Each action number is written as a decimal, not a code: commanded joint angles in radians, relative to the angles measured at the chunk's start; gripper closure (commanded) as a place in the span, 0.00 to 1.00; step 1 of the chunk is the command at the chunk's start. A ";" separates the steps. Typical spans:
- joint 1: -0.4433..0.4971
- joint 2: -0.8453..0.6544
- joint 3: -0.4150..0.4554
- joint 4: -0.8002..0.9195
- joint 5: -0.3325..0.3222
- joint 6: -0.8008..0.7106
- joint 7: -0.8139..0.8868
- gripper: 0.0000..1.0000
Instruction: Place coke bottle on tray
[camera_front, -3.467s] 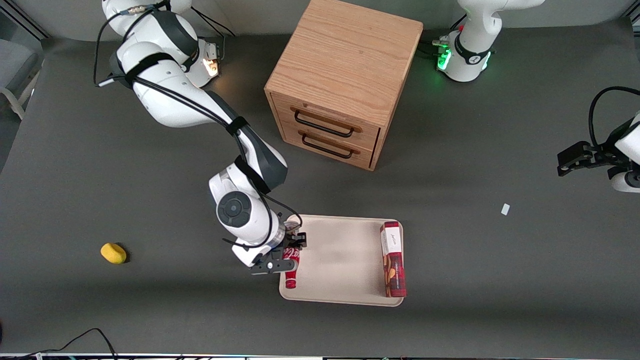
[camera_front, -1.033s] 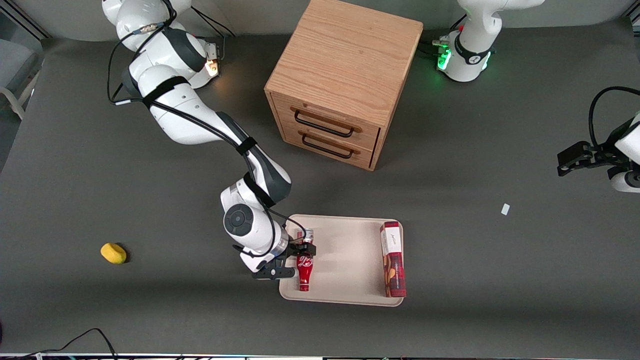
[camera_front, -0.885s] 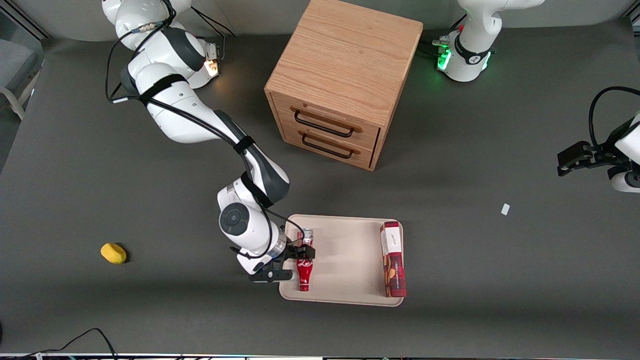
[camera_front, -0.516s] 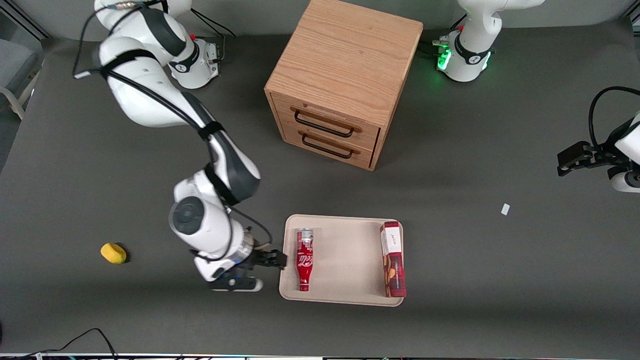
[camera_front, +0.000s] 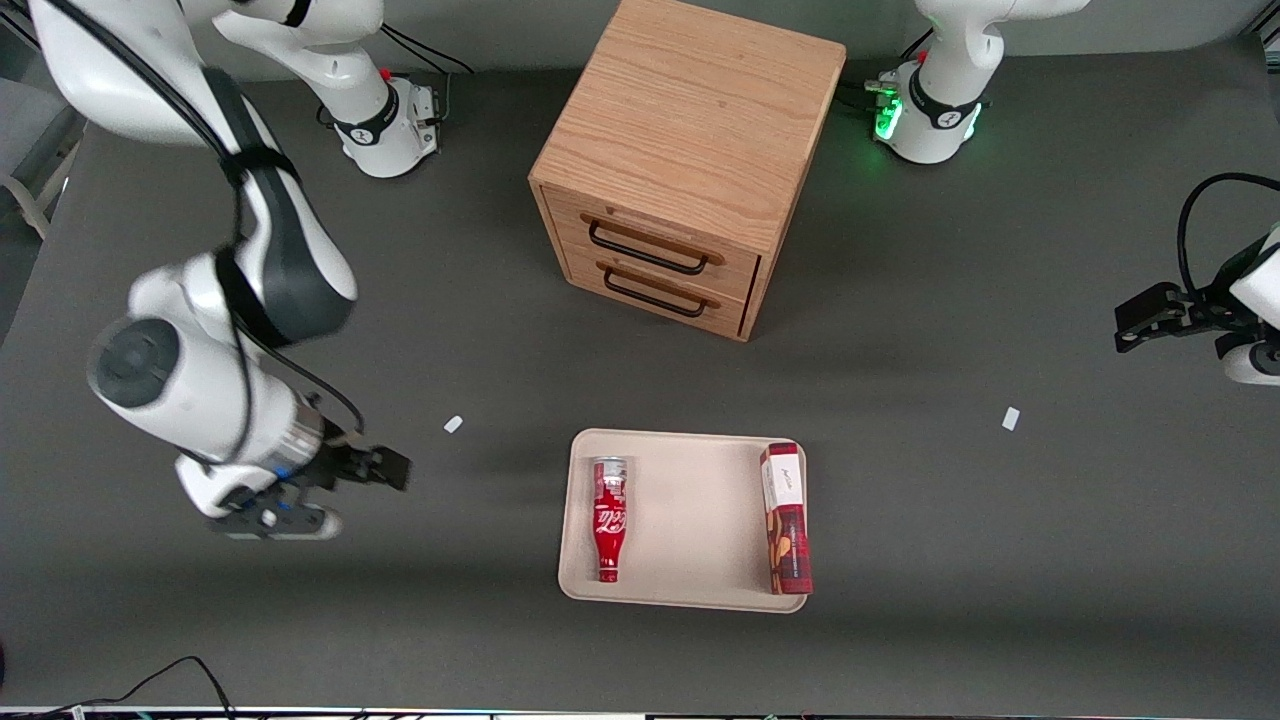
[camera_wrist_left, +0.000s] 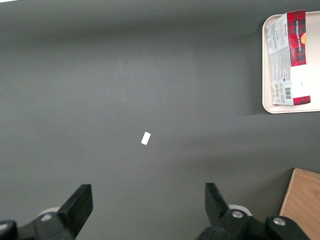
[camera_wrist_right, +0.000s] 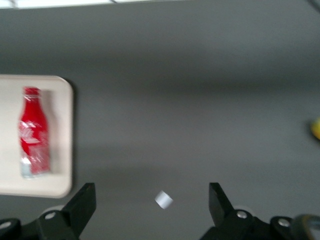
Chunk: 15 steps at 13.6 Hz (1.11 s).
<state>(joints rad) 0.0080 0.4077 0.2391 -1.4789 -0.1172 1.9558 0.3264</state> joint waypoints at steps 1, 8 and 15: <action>-0.011 -0.232 -0.069 -0.237 0.048 -0.018 -0.105 0.00; -0.020 -0.484 -0.169 -0.362 0.119 -0.176 -0.228 0.00; -0.011 -0.532 -0.175 -0.342 0.154 -0.189 -0.211 0.00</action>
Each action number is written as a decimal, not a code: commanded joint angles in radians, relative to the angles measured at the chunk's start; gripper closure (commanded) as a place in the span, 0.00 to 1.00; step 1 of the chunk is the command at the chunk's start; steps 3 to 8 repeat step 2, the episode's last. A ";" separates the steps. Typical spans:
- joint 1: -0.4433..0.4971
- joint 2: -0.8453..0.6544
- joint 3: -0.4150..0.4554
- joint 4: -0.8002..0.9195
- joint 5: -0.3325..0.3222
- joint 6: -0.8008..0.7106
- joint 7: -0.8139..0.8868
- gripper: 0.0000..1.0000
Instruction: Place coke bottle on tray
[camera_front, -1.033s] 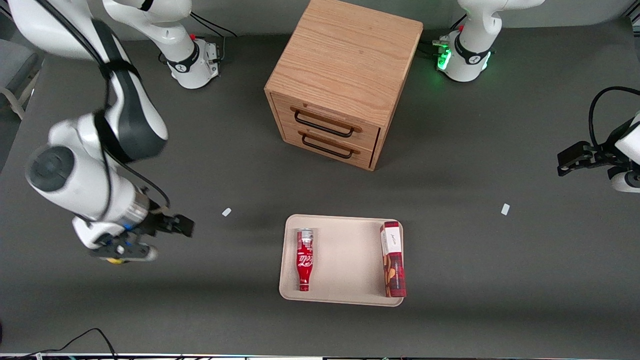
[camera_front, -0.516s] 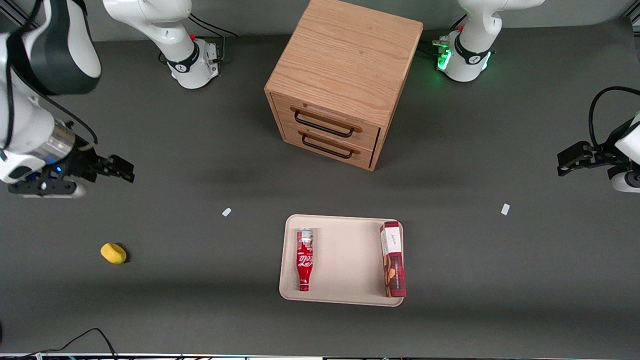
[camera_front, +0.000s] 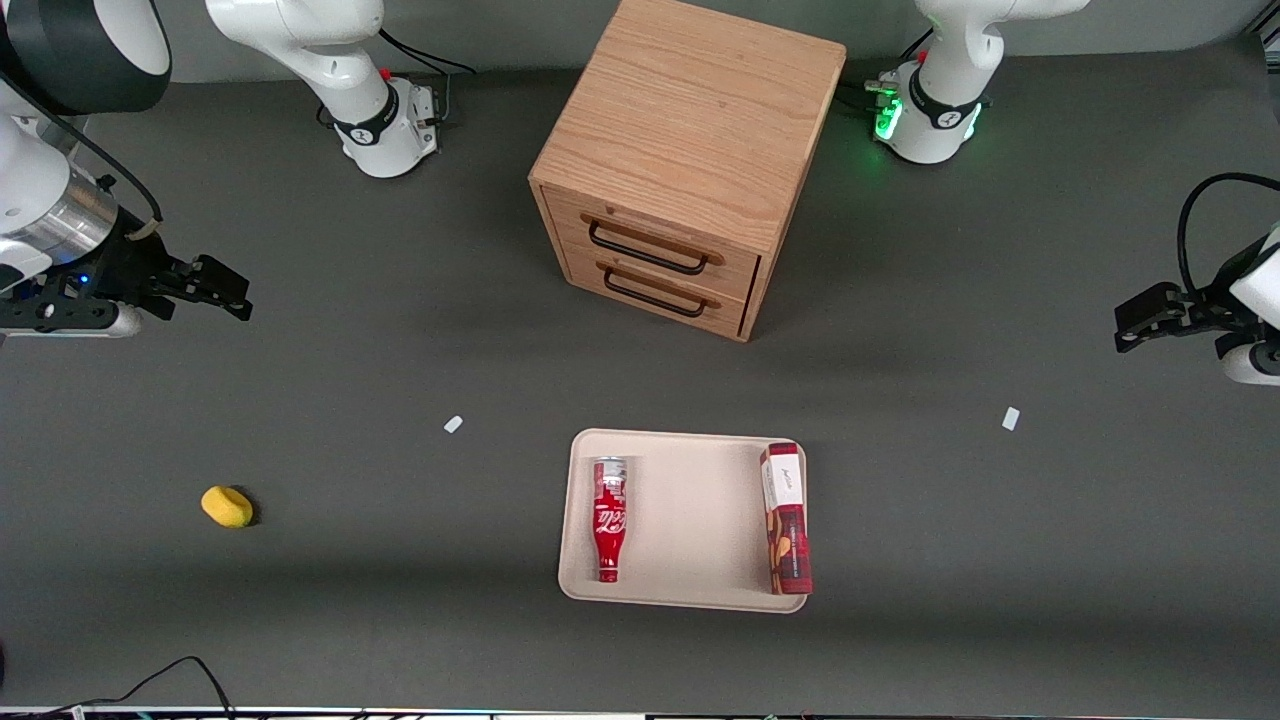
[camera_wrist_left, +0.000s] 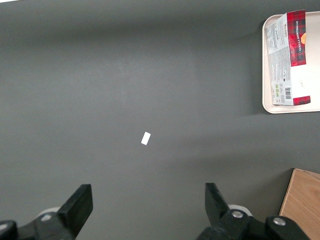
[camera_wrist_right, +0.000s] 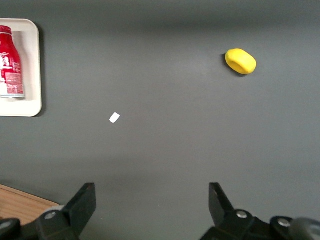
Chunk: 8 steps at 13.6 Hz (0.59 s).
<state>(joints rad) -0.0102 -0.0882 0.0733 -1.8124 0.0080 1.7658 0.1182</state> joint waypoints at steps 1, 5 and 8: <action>0.004 -0.036 -0.010 -0.004 0.041 0.001 -0.003 0.00; 0.006 -0.034 -0.010 -0.001 0.046 -0.003 0.004 0.00; 0.006 -0.034 -0.010 -0.001 0.046 -0.003 0.004 0.00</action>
